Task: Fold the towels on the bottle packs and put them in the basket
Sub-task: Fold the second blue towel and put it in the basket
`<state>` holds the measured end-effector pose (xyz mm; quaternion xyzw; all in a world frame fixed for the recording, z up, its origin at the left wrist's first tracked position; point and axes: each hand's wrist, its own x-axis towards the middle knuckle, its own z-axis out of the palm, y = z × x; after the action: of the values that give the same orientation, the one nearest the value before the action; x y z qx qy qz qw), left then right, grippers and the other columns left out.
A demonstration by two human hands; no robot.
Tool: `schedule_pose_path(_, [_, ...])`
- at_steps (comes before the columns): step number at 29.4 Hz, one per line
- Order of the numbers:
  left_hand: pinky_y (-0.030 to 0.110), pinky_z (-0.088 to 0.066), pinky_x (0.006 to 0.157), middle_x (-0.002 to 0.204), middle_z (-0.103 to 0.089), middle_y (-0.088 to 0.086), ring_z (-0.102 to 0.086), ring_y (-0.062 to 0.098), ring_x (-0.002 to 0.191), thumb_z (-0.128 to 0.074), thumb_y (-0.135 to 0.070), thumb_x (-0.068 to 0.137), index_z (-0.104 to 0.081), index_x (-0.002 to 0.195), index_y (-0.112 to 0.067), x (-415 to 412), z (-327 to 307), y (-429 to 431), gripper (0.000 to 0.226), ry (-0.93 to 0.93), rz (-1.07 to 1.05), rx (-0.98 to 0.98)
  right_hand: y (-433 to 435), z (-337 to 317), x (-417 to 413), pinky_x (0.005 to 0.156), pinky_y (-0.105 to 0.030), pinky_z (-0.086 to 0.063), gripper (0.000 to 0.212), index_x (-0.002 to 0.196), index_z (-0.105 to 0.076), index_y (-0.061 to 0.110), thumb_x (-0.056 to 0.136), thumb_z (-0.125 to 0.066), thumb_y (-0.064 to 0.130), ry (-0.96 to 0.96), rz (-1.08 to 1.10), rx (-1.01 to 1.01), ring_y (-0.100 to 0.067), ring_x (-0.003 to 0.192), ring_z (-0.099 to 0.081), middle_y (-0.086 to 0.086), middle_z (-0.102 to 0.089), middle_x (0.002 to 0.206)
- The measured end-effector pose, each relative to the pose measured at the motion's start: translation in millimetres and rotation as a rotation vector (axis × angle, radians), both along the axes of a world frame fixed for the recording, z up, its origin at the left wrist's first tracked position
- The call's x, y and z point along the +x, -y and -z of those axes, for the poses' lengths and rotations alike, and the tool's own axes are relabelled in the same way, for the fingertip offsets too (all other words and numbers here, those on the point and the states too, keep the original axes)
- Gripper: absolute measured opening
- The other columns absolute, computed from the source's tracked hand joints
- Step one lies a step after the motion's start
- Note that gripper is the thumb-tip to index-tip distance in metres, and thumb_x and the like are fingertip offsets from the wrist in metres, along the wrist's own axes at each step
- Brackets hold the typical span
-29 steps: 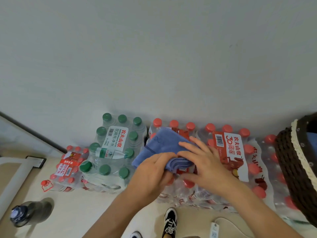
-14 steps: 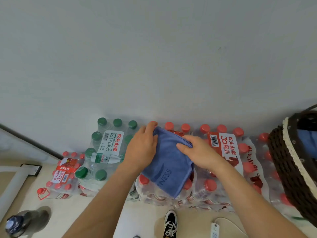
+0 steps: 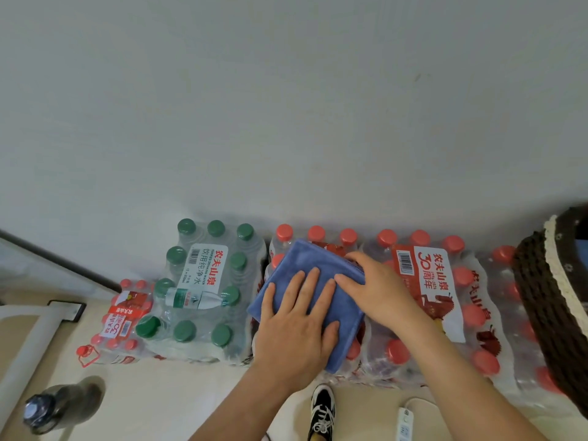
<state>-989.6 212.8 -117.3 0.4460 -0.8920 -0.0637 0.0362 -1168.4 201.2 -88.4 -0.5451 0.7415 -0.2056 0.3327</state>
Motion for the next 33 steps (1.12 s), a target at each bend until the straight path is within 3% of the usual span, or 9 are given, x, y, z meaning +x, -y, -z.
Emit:
schedule_pose_path(5, [0.048, -0.046, 0.085, 0.142, -0.051, 0.0, -0.051, 0.022, 0.123, -0.04, -0.054, 0.088, -0.051, 0.135, -0.031, 0.5, -8.7, 12.0, 0.053, -0.006, 0.036, -0.047, 2.4, -1.8, -3.7, 0.067, -0.025, -0.049, 0.018, 0.102, -0.06, 0.022, 0.088, -0.062, 0.033, 0.044, -0.01, 0.029, -0.012, 0.082, -0.062, 0.007, -0.065, 0.092])
schedule_pose_path(9, [0.04, -0.052, 0.065, 0.114, -0.065, -0.004, -0.06, 0.026, 0.087, -0.046, -0.032, 0.086, -0.068, 0.108, -0.023, 12.5, -9.0, 37.9, 0.032, -0.224, 0.006, -0.09, 9.7, -9.2, -6.7, 0.059, -0.035, -0.047, 0.021, 0.075, -0.059, 0.013, 0.08, -0.069, 0.031, -0.001, -0.056, 0.09, -0.019, 0.069, -0.063, 0.0, -0.064, 0.071])
schedule_pose_path(11, [0.04, -0.051, 0.068, 0.109, -0.063, 0.001, -0.058, 0.028, 0.08, -0.053, -0.028, 0.086, -0.066, 0.107, -0.018, 12.8, -14.3, 44.3, 0.027, -0.326, -0.126, 0.008, 14.4, -14.6, -5.8, 0.061, -0.037, -0.048, 0.02, 0.075, -0.059, 0.014, 0.079, -0.069, 0.031, -0.11, -0.111, 0.067, -0.021, 0.07, -0.062, 0.0, -0.063, 0.073])
schedule_pose_path(16, [0.037, -0.044, 0.089, 0.129, -0.053, 0.004, -0.056, 0.027, 0.111, -0.065, -0.026, 0.082, -0.041, 0.139, -0.022, 3.0, -33.4, 73.3, 0.062, -0.405, -0.427, 0.358, 27.4, -23.4, -0.9, 0.073, -0.04, -0.047, 0.019, 0.101, -0.06, 0.025, 0.083, -0.065, 0.023, -0.329, -0.278, -0.11, -0.023, 0.09, -0.057, 0.003, -0.051, 0.1])
schedule_pose_path(21, [0.028, -0.049, 0.093, 0.109, -0.066, 0.0, -0.063, 0.018, 0.103, -0.067, 0.001, 0.075, -0.052, 0.135, -0.017, 3.1, -33.1, 102.0, 0.065, -0.697, -0.482, 0.723, 37.8, -21.6, -3.7, 0.085, -0.037, -0.029, 0.044, 0.109, -0.059, 0.03, 0.075, -0.056, 0.001, -0.527, -0.339, -0.214, -0.019, 0.1, -0.051, 0.007, -0.05, 0.103])
schedule_pose_path(23, [0.037, -0.051, 0.092, 0.105, -0.068, 0.001, -0.064, 0.019, 0.1, -0.066, -0.001, 0.071, -0.06, 0.119, -0.026, 2.8, -30.9, 106.4, 0.055, -0.709, -0.451, 0.687, 43.0, -20.0, -2.8, 0.087, -0.038, -0.028, 0.046, 0.106, -0.06, 0.026, 0.069, -0.058, -0.002, -0.589, -0.301, -0.294, -0.021, 0.1, -0.051, 0.005, -0.051, 0.103])
schedule_pose_path(26, [0.036, -0.054, 0.076, 0.081, -0.071, -0.005, -0.066, 0.015, 0.08, -0.06, -0.003, 0.068, -0.062, 0.083, -0.036, -0.7, -26.9, 105.5, 0.036, -0.682, -0.474, 0.566, 43.1, -20.6, 4.0, 0.076, -0.04, -0.037, 0.045, 0.1, -0.062, 0.017, 0.059, -0.059, -0.003, -0.692, -0.16, -0.457, -0.027, 0.092, -0.051, -0.004, -0.053, 0.099])
schedule_pose_path(29, [0.031, -0.05, 0.068, 0.075, -0.067, -0.01, -0.065, 0.017, 0.078, -0.058, -0.006, 0.069, -0.059, 0.076, -0.032, -3.4, -25.9, 104.0, 0.027, -0.595, -0.603, 0.46, 17.1, -8.0, 28.3, 0.061, -0.039, -0.048, 0.027, 0.093, -0.063, 0.012, 0.07, -0.048, 0.013, -0.616, -0.243, -0.561, -0.029, 0.081, -0.055, -0.007, -0.057, 0.089])
schedule_pose_path(33, [0.034, -0.051, 0.076, 0.09, -0.069, -0.005, -0.064, 0.024, 0.089, -0.051, -0.005, 0.066, -0.061, 0.087, -0.029, -8.8, -42.1, 116.2, 0.033, -0.378, -0.501, 0.399, -24.5, 29.0, 54.2, 0.079, -0.038, -0.056, 0.036, 0.108, -0.07, 0.014, 0.074, -0.06, 0.023, -0.645, -0.322, -0.458, -0.028, 0.1, -0.066, -0.012, -0.068, 0.11])
